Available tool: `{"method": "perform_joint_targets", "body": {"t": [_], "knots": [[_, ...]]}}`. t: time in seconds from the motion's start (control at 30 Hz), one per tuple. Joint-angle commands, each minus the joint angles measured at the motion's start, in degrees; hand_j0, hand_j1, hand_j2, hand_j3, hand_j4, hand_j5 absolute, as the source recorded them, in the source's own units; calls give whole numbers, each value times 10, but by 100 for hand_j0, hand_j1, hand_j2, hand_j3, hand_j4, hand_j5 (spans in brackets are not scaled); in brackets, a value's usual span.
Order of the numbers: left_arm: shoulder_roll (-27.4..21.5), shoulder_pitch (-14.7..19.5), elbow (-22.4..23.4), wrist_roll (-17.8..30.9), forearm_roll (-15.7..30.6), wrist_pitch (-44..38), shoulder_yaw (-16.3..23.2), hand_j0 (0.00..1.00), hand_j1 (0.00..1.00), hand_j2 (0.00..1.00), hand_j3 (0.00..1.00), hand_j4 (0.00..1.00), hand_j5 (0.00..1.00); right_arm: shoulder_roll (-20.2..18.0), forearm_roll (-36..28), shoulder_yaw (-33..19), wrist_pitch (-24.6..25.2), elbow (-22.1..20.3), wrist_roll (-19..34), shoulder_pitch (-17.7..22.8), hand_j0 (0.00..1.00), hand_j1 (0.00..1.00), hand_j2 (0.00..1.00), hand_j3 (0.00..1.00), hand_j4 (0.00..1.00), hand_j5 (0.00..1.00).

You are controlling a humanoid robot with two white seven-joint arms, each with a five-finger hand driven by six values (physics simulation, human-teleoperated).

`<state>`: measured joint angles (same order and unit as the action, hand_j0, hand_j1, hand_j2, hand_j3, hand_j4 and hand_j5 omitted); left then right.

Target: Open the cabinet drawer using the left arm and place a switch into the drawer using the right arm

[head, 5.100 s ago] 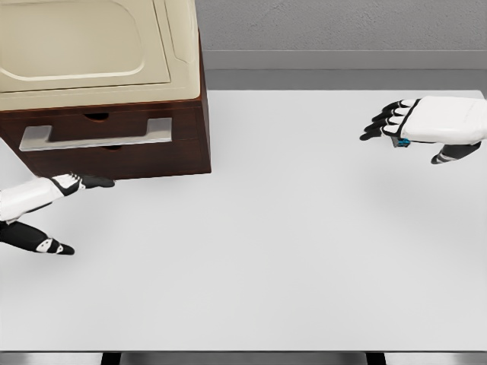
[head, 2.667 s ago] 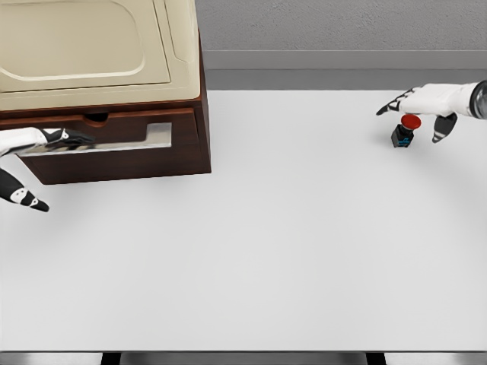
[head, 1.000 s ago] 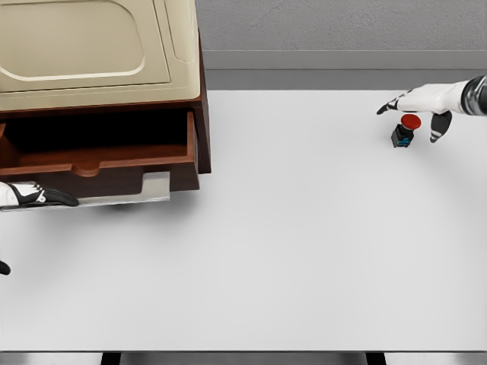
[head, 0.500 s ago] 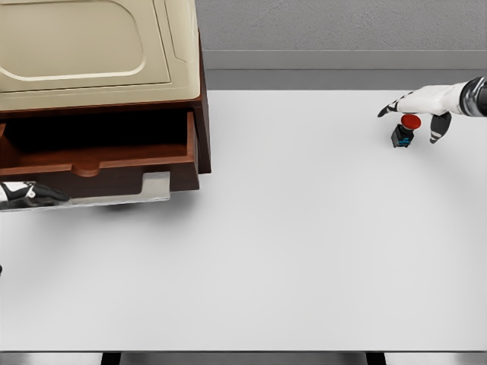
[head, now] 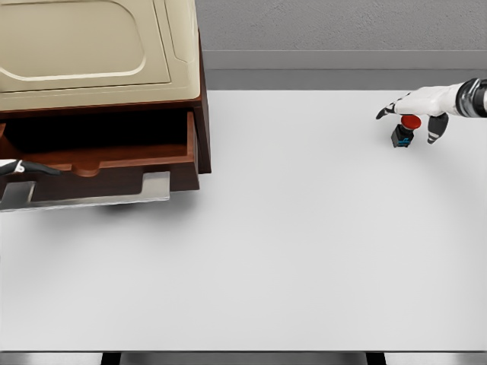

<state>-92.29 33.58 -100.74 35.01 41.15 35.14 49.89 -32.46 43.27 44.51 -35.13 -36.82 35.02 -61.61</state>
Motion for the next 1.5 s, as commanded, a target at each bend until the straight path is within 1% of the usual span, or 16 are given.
{"method": "perform_joint_targets", "body": {"t": [0.0, 0.07, 0.17, 0.2, 0.27, 0.47, 0.53, 0.57, 0.63, 0.77, 0.8, 0.9, 0.97, 1.1, 1.23, 1.47], "knots": [[-1, 0, 7, 0, 18, -1, -5, 100, 100, 100, 100, 100, 100, 1, -1, -1, 1, 0, 0, 0, 97, 97, 97, 97, 97, 97], [2, 0, 39, 0, 31, -1, -8, 100, 100, 100, 100, 100, 100, 0, -1, -1, 1, 0, 0, 0, 97, 97, 97, 97, 97, 97], [4, 0, 63, 0, 38, -1, -8, 100, 100, 100, 100, 100, 100, 0, -1, -2, 1, 6, 0, -1, 97, 97, 97, 97, 97, 97], [4, 0, 63, 0, 45, -1, -8, 100, 100, 100, 100, 100, 100, 0, -1, -2, 1, 7, 0, 0, 93, 93, 93, 93, 93, 93], [5, 0, 92, 0, 48, -1, -8, 100, 100, 100, 100, 100, 100, 0, -2, -3, 1, 10, 0, 0, 86, 86, 86, 86, 86, 86], [5, 0, 121, 0, 45, -1, 10, 100, 100, 100, 100, 100, 100, 1, -1, -2, 1, 17, 0, -1, 85, 85, 85, 85, 85, 85], [5, 0, 143, 0, 45, -1, 22, 100, 100, 100, 100, 100, 100, 1, -1, -2, 1, 17, 0, 0, 85, 85, 85, 85, 85, 85], [5, 0, 143, 0, 45, -1, 23, 100, 100, 100, 100, 100, 100, 1, -1, -2, 1, 17, 0, 0, 83, 83, 83, 83, 83, 83], [5, 0, 143, 0, 45, -1, 27, 100, 100, 100, 100, 100, 100, 1, -2, -2, 1, 17, 0, 0, 72, 72, 72, 72, 72, 72], [5, -1, 146, 0, 45, -1, 28, 100, 100, 100, 100, 100, 100, 2, -2, -2, 1, 17, 0, 0, 70, 70, 70, 70, 70, 70], [5, -1, 146, 0, 45, -1, 28, 100, 100, 100, 100, 100, 100, 2, -2, -2, 1, 17, 0, 0, 66, 66, 66, 66, 66, 66], [5, -1, 147, 0, 45, -1, 28, 100, 100, 100, 100, 100, 100, 6, -3, -2, 1, 17, 0, 0, 65, 65, 65, 65, 65, 65], [5, -1, 147, 0, 45, -1, 28, 100, 100, 100, 100, 100, 100, 6, -3, -2, 1, 17, 0, 0, 60, 60, 60, 60, 60, 60], [5, -1, 147, 0, 45, -1, 29, 100, 100, 100, 100, 100, 100, 6, -3, -2, 1, 17, 0, 0, 59, 59, 59, 59, 59, 59], [5, 0, 147, 0, 45, -1, 31, 100, 100, 100, 100, 100, 100, 7, -3, -2, 1, 17, 0, 0, 49, 49, 49, 49, 49, 49], [5, -1, 147, 0, 45, -1, 33, 100, 100, 100, 100, 100, 100, 13, -10, -7, 1, 2, 0, 0, 47, 47, 47, 47, 47, 47]]}}
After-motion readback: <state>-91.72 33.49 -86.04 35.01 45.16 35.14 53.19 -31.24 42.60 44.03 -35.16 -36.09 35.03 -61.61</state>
